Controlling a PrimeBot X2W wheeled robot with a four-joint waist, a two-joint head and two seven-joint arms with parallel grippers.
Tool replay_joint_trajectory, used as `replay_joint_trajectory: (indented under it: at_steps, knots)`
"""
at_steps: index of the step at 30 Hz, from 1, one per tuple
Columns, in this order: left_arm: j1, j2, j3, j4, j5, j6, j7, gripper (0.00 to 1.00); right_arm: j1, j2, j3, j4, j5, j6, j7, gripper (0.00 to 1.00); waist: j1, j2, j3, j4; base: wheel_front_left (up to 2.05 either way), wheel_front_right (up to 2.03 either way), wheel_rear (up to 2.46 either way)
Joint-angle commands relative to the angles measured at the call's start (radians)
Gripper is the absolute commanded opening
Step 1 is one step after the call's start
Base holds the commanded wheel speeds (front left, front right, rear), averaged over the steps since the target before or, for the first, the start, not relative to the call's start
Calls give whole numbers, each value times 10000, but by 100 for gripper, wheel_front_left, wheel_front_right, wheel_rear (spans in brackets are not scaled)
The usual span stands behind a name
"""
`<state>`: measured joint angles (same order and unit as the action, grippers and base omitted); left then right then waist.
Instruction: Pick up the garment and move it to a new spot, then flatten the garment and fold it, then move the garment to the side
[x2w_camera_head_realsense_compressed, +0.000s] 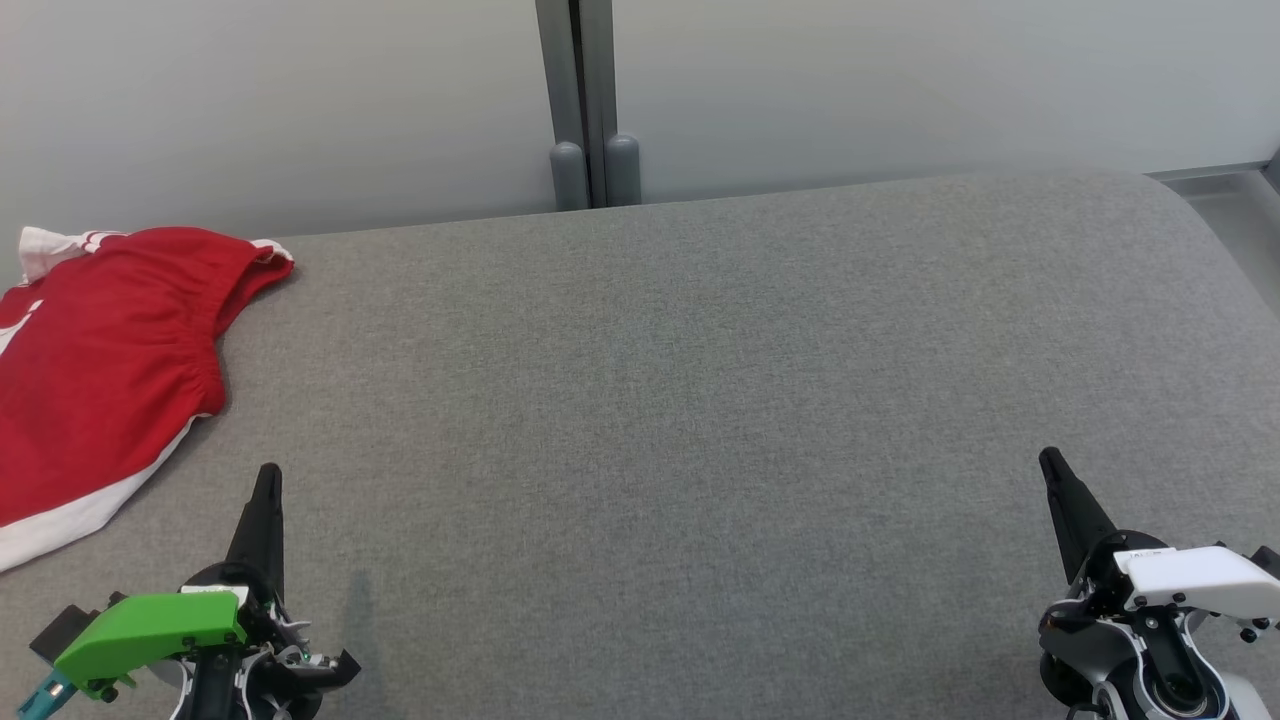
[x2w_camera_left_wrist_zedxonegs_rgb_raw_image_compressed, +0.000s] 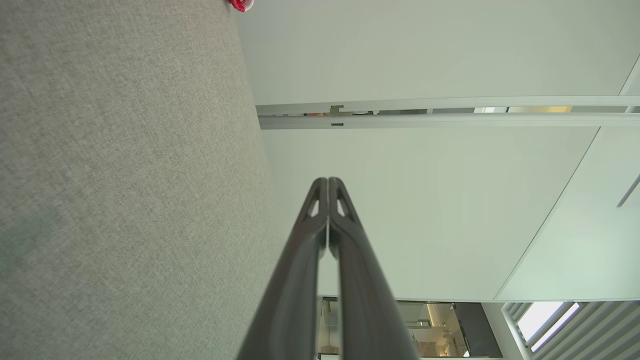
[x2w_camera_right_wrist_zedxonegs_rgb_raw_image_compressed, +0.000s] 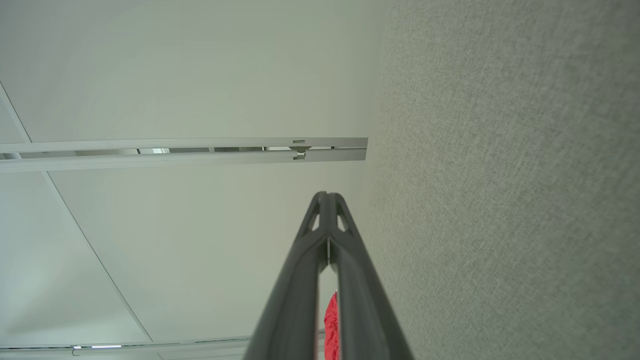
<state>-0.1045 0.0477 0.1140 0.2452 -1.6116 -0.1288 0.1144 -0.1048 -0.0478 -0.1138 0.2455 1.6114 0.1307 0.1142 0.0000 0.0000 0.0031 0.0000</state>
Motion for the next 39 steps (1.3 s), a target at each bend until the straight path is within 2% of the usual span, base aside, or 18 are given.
replay_joint_trajectory:
  at_steps: [1, 39]
  knots:
    - [-105, 58, 9, -14, -23, -46, 16, 0, -74, -55, -12, -33, 28, -1, 21, 0, 0, 0, 0, 0, 0, 0, 0]
    - [-106, 59, 9, -14, -23, -46, 16, 0, -74, -55, -12, -33, 28, -1, 21, 0, 0, 0, 0, 0, 0, 0, 0]
